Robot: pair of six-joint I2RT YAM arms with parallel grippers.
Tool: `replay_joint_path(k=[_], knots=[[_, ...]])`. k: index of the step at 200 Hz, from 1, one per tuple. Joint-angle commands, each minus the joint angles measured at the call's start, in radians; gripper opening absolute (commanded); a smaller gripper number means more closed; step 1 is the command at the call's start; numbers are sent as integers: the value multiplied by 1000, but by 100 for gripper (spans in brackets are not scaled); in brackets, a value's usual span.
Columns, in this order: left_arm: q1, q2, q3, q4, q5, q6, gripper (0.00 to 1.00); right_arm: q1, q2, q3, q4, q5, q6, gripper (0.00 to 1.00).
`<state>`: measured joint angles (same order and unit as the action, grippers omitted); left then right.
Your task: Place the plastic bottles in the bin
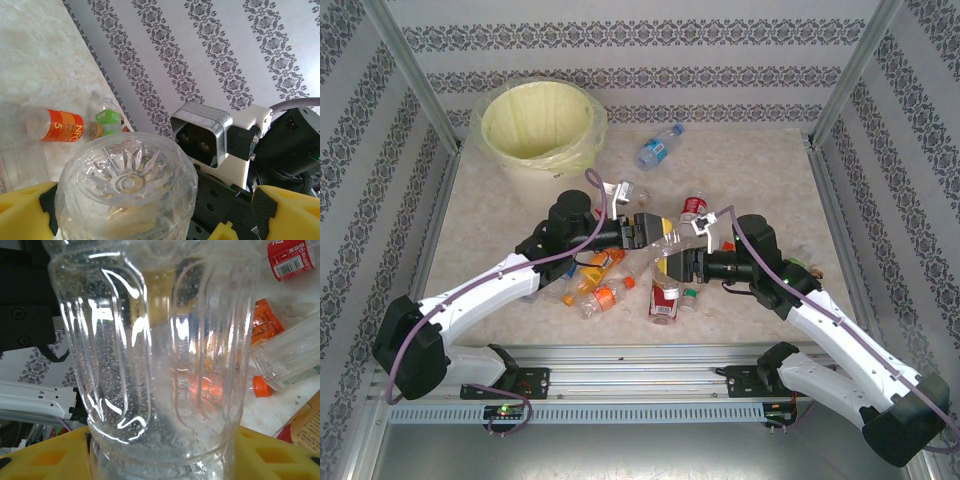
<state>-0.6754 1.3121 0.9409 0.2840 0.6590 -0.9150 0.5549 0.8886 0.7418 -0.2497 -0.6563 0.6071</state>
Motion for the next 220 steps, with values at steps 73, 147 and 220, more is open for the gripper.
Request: replay_joint_path(k=[73,147,220], knots=[[-47,1,10,-12,40,60,77,42,20,11,41,84,13,59],[-50,-17,40,-82,-1,98,60,62,1,24,-11,151,-11,68],[-22,-54,182,-289,-98,161,53,59,-194,58,-139,260,-83,98]])
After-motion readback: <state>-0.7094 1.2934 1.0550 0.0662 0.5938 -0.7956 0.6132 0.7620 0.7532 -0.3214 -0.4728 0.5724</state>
